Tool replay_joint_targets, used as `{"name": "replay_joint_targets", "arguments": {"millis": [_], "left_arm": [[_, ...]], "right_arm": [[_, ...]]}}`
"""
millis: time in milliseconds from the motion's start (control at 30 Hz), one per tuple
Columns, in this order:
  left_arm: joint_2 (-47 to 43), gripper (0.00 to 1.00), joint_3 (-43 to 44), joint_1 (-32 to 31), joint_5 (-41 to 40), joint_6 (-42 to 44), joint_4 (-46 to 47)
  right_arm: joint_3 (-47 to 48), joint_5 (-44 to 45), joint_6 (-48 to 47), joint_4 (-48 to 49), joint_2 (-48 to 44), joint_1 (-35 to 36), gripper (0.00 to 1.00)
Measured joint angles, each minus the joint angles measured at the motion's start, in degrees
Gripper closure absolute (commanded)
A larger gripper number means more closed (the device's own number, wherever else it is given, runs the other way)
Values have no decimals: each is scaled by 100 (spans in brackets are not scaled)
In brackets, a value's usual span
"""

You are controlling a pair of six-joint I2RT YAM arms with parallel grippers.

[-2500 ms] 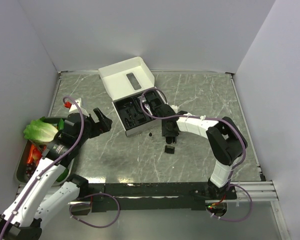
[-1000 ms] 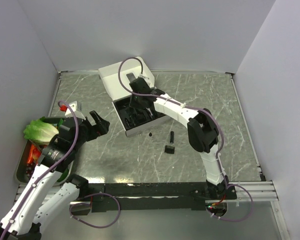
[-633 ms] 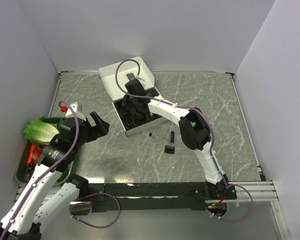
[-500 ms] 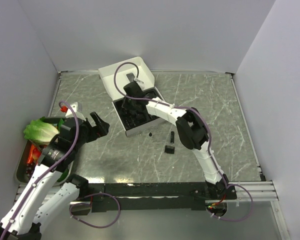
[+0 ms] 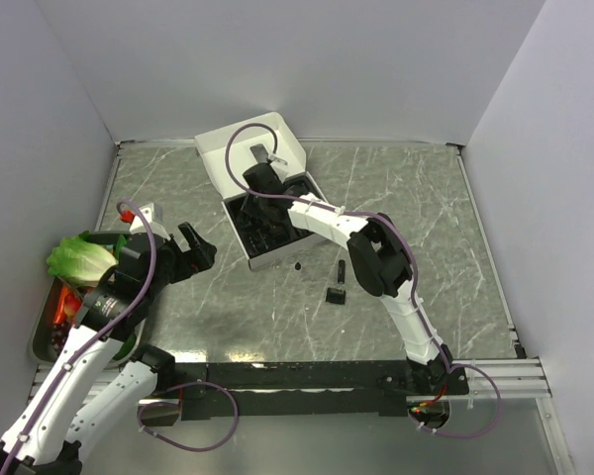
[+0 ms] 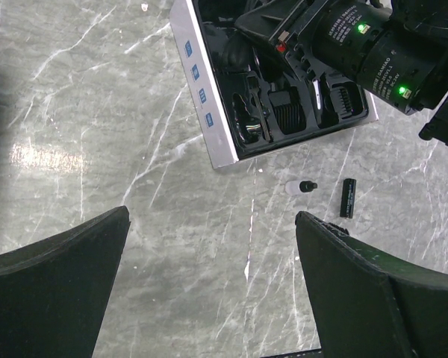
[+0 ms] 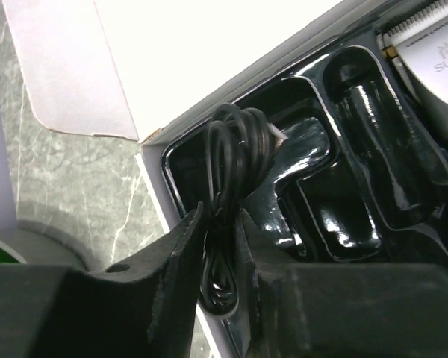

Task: Sort the hair-cutting tools

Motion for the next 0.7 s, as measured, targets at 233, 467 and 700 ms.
{"name": "replay_joint_targets", "arguments": {"millis": [233, 467, 700], "left_arm": [[-26, 1, 66, 0, -11, -2, -44], [-76, 1, 94, 0, -83, -2, -144], [-155, 1, 94, 0, -157, -2, -177]], "right_arm": [[9, 79, 70, -22, 0, 7, 55], [-17, 201, -81, -28, -70, 22, 53], [-1440, 658, -726, -177, -1445, 98, 50]]}}
